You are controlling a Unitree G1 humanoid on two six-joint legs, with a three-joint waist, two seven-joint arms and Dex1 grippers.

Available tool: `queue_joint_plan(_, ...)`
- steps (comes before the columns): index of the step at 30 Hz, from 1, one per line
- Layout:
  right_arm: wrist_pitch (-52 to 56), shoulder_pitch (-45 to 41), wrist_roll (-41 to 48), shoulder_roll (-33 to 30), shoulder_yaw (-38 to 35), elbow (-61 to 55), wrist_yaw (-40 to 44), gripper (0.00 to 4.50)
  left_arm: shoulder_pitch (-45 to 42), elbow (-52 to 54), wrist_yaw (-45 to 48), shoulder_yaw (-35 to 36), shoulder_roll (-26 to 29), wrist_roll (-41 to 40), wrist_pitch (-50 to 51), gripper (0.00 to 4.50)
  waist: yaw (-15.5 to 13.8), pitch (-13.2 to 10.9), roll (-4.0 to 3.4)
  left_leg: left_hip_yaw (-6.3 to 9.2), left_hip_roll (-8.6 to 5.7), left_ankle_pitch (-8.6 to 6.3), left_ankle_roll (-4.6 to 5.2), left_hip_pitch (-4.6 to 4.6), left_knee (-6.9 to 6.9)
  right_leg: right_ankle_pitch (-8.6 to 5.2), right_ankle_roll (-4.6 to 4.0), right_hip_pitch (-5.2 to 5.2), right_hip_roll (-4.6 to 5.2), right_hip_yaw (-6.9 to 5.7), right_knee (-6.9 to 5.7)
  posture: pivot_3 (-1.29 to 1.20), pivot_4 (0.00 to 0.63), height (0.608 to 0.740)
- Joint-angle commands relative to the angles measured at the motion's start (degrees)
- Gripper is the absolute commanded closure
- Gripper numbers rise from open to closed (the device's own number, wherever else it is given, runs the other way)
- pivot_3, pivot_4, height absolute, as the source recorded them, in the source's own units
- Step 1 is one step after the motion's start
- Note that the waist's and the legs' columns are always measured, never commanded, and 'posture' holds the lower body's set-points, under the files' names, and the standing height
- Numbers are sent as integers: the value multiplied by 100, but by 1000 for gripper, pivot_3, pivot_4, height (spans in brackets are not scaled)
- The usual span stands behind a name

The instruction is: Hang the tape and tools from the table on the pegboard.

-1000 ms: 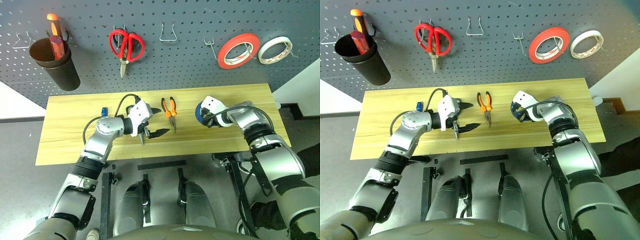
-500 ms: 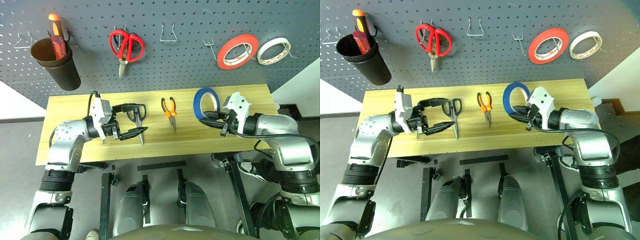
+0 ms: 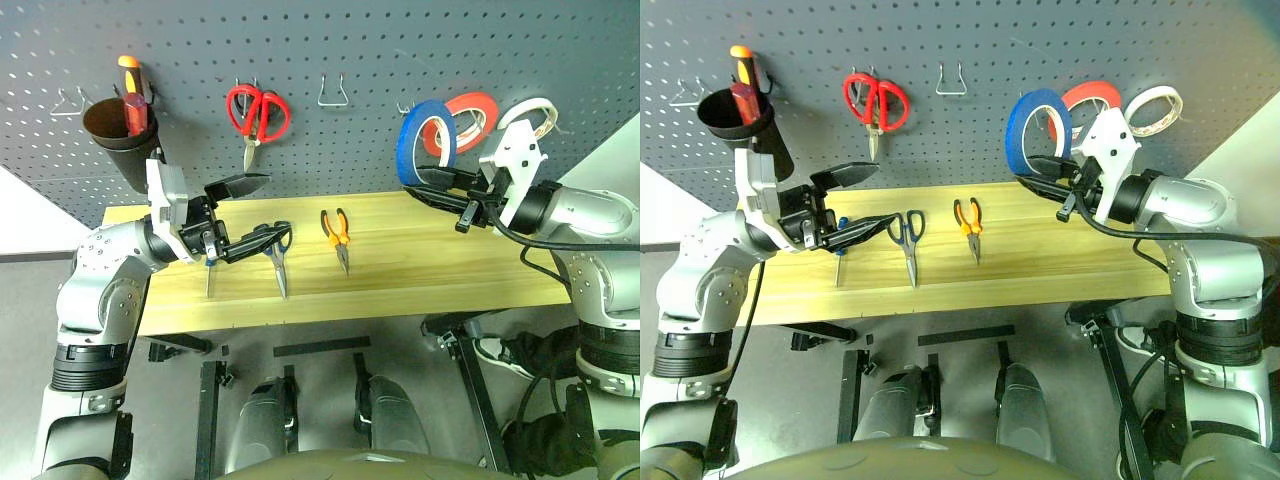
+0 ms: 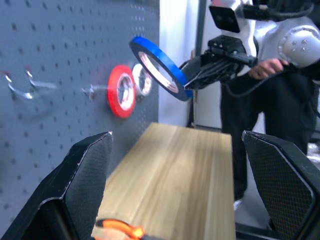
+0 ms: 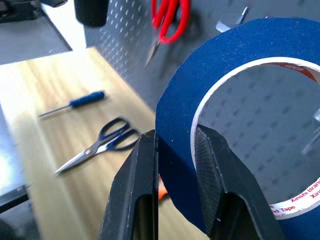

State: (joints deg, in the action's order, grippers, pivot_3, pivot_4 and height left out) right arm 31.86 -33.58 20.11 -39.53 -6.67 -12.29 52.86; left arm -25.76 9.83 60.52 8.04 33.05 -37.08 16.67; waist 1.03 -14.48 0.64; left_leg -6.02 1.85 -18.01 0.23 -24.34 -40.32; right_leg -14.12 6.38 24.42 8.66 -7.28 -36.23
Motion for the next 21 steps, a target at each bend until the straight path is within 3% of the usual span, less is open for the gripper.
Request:
queue_joint_plan(1, -517, -228, -246, 58, 214, 356, -94, 3835, -253, 309, -235, -3, 26, -82, 184, 140, 0, 66, 1, 0, -1, 0, 0, 1, -1, 0, 0, -2, 0, 0, 0, -88, 122, 732)
queue_joint_plan(11, -2056, -1087, -1143, 822, 920, 2742, -571, 3835, -393, 219, -433, -314, 63, 249, 431, 140, 94, 206, -4, -4, 0, 2, -3, 11, 1, 0, 0, -5, -3, 4, -3, -70, 109, 732)
queue_joint_plan(21, -3468, -2555, -1895, 1540, 1045, 5926, -1486, 3835, -1, -30, -303, -252, 52, 486, 70, 140, 246, 213, -9, -2, 0, 4, -6, 16, 6, 0, 0, -7, -3, 4, -6, -43, 119, 732)
